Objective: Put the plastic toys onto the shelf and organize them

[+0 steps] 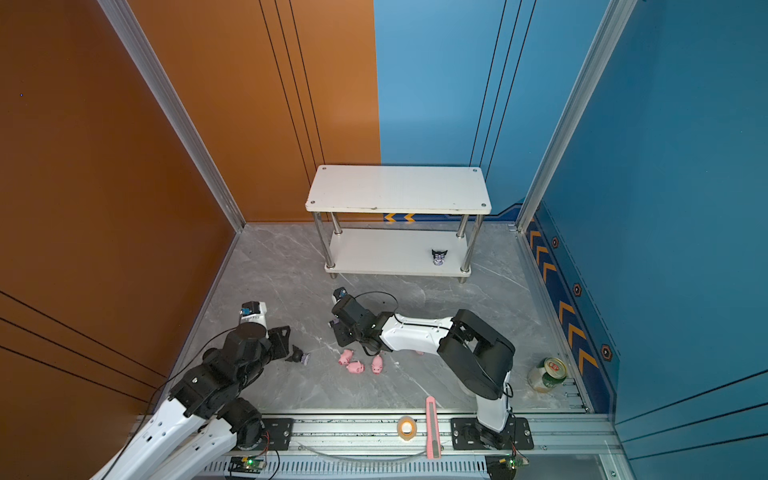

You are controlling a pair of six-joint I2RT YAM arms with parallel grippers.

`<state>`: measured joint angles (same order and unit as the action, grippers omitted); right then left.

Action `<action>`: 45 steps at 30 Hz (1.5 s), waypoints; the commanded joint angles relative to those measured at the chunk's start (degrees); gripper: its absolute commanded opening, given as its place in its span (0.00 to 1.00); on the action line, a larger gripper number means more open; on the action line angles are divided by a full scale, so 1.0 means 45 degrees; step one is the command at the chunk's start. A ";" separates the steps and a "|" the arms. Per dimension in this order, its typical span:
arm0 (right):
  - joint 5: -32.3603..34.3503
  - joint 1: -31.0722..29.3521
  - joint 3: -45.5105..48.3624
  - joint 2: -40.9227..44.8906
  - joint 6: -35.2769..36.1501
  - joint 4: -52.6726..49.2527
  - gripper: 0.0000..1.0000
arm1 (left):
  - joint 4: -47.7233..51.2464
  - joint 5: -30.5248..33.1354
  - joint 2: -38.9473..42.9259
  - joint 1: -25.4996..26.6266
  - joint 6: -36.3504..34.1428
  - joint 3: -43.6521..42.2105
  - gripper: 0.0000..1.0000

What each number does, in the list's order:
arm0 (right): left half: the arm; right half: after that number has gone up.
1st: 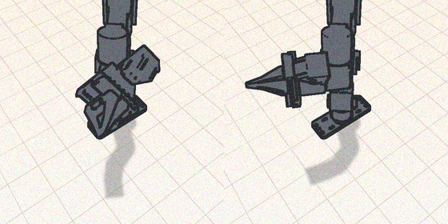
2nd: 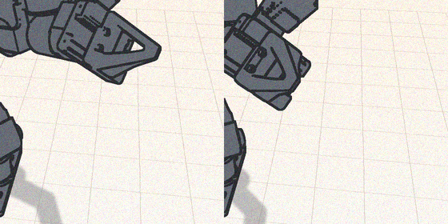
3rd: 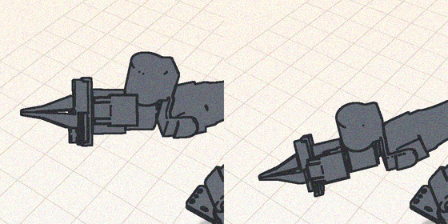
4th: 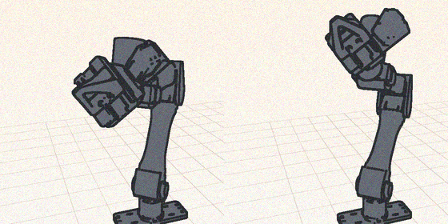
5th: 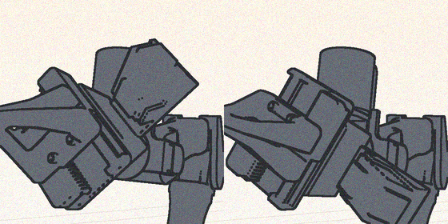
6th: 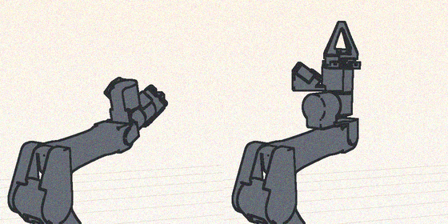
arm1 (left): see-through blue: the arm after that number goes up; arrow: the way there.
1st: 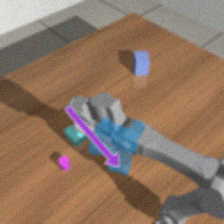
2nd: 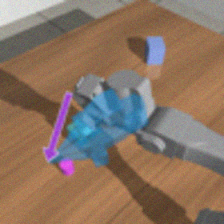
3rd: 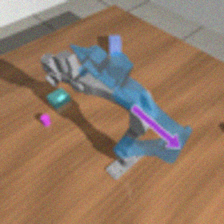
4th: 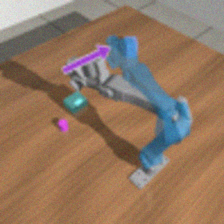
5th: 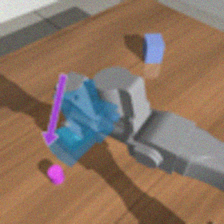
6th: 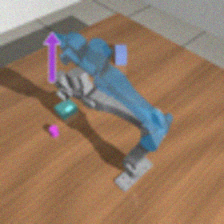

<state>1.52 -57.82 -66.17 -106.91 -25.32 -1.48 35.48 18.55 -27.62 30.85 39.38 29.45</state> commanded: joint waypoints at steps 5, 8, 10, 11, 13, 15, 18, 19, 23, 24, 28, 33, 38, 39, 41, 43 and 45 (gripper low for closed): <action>-0.1119 0.0093 -0.1472 -0.1683 0.0197 -0.0541 0.00 | 0.1603 0.0484 0.0992 -0.0420 0.0287 -0.0131 0.33; -0.1103 0.0190 -0.2531 -0.2327 0.0307 -0.0752 0.00 | 0.1606 0.0486 0.0801 -0.0544 0.0092 -0.0017 0.33; -0.1023 0.0275 -0.3311 -0.2843 0.0425 -0.1085 0.00 | 0.1573 0.0526 0.0626 -0.0605 -0.0010 0.0073 0.33; -0.0935 0.0366 -0.3740 -0.3136 0.0468 -0.1264 0.00 | 0.1509 0.0519 0.0521 -0.0666 -0.0107 0.0105 0.34; -0.0841 0.0551 -0.4301 -0.3467 0.0490 -0.1396 0.00 | 0.1303 0.0375 0.0272 -0.0723 -0.0305 0.0175 0.34; -0.0999 0.0780 -0.4550 -0.3548 0.0360 -0.1381 0.00 | 0.1053 0.0227 -0.0038 -0.0817 -0.0417 0.0176 0.35; -0.1309 0.0829 -0.4309 -0.3275 0.0413 -0.1201 0.00 | 0.0451 -0.0127 -0.0718 -0.0969 -0.0586 0.0080 0.35; -0.1339 0.0748 -0.4124 -0.3105 0.0529 -0.1231 0.00 | 0.0127 -0.0260 -0.0990 -0.1061 -0.0643 0.0042 0.35; -0.1442 0.0320 -0.2619 -0.1917 0.0825 -0.1107 0.00 | -0.1102 -0.0854 -0.2099 -0.1483 -0.0914 0.0002 0.35; -0.1463 0.0227 -0.2139 -0.1625 0.0707 -0.0983 0.00 | -0.1436 -0.0991 -0.2392 -0.1619 -0.1002 0.0036 0.35; -0.1825 0.0022 -0.0784 -0.1099 -0.0110 -0.0529 0.00 | -0.2777 -0.1750 -0.3753 -0.2351 -0.1164 0.0238 0.35; -0.1884 -0.0021 -0.0203 -0.1062 -0.0350 -0.0436 0.00 | -0.4308 -0.3056 -0.5858 -0.2935 -0.1125 0.0707 0.31; -0.1956 0.0148 0.0171 -0.0784 -0.0253 -0.0640 0.00 | -0.5283 -0.3970 -0.7680 -0.2869 -0.0916 0.1100 0.25; -0.1946 0.0196 0.0305 -0.0661 -0.0185 -0.0692 0.00 | -0.5365 -0.4022 -0.7867 -0.2798 -0.0862 0.1101 0.24; -0.1811 0.0242 0.0499 -0.0434 -0.0046 -0.0904 0.00 | -0.5989 -0.4025 -0.8041 -0.2662 -0.0769 0.1004 0.24; -0.1632 0.0324 0.0736 -0.0190 0.0088 -0.1109 0.00 | -0.6191 -0.3951 -0.8079 -0.2511 -0.0713 0.0936 0.24; -0.1436 0.0506 0.1024 0.0089 0.0201 -0.1255 0.00 | -0.6327 -0.3856 -0.8100 -0.2354 -0.0637 0.0841 0.25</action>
<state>-6.76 -56.60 -63.46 -109.34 -25.50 -4.12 10.17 2.42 -63.99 19.27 35.77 32.91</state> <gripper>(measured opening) 0.047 0.245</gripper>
